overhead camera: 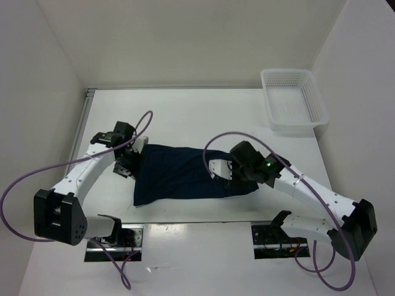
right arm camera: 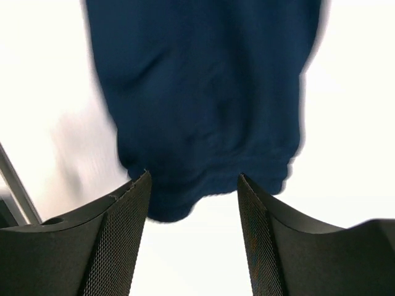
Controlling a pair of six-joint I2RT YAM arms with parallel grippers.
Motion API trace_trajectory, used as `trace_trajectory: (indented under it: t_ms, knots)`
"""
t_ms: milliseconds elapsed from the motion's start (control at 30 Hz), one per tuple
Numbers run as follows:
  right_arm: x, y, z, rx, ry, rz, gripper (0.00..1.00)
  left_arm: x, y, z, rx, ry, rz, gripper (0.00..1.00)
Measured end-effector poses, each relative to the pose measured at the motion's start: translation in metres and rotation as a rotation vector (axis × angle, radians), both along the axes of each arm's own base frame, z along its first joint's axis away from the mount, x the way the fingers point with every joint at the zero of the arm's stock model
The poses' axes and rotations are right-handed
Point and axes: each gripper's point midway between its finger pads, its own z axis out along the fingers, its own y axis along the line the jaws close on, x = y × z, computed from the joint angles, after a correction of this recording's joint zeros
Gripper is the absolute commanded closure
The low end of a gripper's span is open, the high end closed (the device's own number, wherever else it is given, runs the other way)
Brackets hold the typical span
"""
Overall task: Fold and stack the shorts
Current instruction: Fold the shorts
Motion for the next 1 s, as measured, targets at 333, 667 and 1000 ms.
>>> trace_trajectory:
  t_ms: [333, 667, 1000]
  knots:
    - [0.145, -0.001, 0.030, 0.409, 0.038, -0.697, 0.30, 0.124, -0.006, -0.005, -0.033, -0.191, 0.058, 0.39]
    - [0.127, -0.052, -0.039, 0.377, 0.213, -1.047, 0.23, 0.155, -0.003, -0.071, -0.021, -0.067, 0.081, 0.37]
    - [0.109, -0.044, -0.087, 0.249, 0.350, -0.905, 0.57, 0.167, -0.015, -0.076, -0.075, -0.036, 0.069, 0.75]
